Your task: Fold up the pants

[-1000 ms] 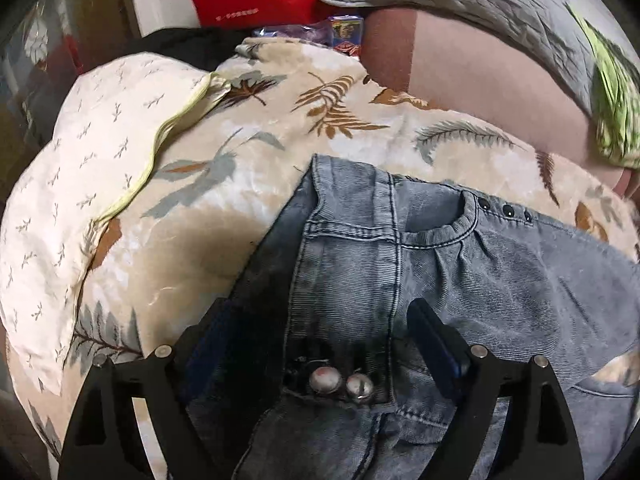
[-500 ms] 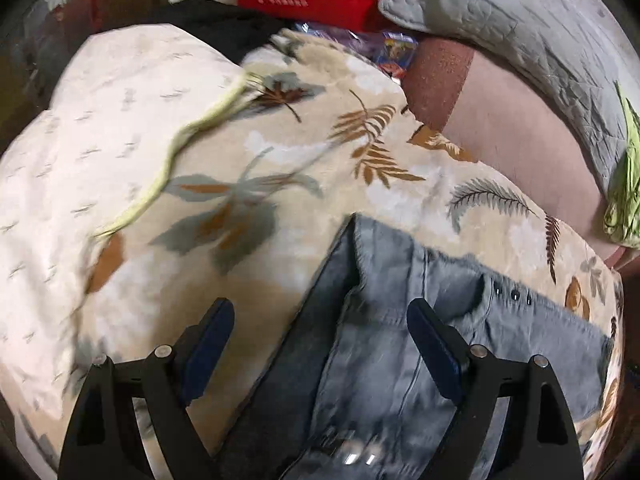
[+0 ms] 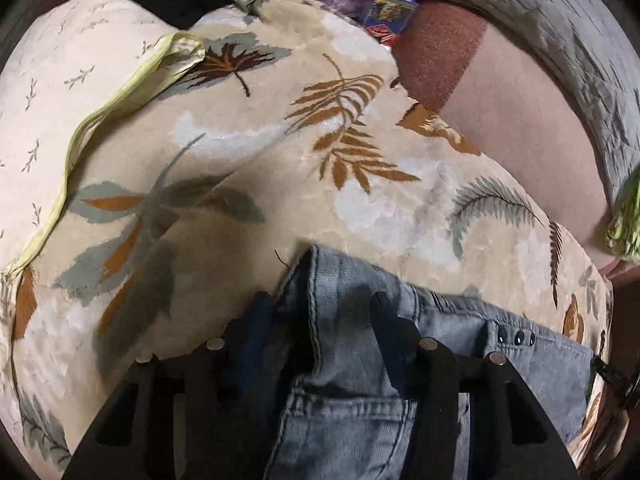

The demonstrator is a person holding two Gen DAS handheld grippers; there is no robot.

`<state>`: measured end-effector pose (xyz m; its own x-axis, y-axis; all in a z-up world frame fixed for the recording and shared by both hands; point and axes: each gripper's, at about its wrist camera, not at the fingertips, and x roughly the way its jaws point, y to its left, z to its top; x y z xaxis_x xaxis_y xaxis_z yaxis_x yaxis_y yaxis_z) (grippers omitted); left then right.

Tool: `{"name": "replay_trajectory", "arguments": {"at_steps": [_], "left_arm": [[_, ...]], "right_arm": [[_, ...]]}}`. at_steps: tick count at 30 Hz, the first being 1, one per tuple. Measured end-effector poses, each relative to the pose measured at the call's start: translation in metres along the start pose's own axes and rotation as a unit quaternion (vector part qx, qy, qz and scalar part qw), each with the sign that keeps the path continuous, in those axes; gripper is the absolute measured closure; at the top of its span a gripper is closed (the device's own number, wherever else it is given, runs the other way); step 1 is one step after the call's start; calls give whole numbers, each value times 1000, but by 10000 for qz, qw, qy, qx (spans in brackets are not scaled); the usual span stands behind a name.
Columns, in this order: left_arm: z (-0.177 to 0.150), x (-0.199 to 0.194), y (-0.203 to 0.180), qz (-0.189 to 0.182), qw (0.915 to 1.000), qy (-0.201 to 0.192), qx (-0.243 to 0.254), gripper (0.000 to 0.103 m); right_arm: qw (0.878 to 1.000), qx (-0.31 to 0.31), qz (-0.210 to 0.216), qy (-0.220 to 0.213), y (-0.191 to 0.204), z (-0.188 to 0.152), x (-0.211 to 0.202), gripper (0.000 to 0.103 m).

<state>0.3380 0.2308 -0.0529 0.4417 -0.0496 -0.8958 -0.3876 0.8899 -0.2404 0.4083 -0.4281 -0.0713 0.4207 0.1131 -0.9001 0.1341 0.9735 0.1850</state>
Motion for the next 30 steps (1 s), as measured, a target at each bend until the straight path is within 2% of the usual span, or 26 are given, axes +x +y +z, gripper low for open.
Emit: {"name": "replay_trajectory", "arguments": {"at_steps": [6, 8, 11, 13, 15, 17, 19, 20, 21, 22, 30], "left_arm": [[4, 3, 0, -63, 10000, 4, -32, 52], [7, 1, -1, -59, 10000, -44, -43, 65], [10, -4, -3, -170, 9997, -158, -4, 65], [12, 2, -5, -188, 9998, -60, 7, 65], [12, 12, -6, -175, 9998, 111, -30, 65], [11, 15, -9, -157, 9998, 87, -3, 65], [12, 15, -13, -129, 9998, 87, 96, 65], [12, 14, -15, -116, 9998, 89, 145, 81], [13, 15, -16, -115, 9997, 138, 181, 97], [14, 15, -17, -123, 9996, 158, 173, 100], [12, -20, -21, -386, 9988, -194, 229, 101]], "right_arm": [[10000, -30, 36, -8, 0, 1, -1, 62], [10000, 9, 42, -8, 0, 2, -1, 62], [9998, 97, 141, -82, 0, 3, -9, 62], [9997, 81, 210, -129, -1, 3, -15, 62], [9999, 52, 100, -28, -2, 3, -10, 62], [9999, 44, 34, 93, 0, 4, 1, 62], [10000, -17, -17, 18, 4, 5, 4, 63], [10000, -49, -56, -3, 4, 5, 4, 67], [9999, -78, -133, -40, 5, 5, 4, 78], [9998, -85, -176, -50, 5, 6, 4, 86], [9991, 19, -89, -421, 5, 2, -28, 88]]}}
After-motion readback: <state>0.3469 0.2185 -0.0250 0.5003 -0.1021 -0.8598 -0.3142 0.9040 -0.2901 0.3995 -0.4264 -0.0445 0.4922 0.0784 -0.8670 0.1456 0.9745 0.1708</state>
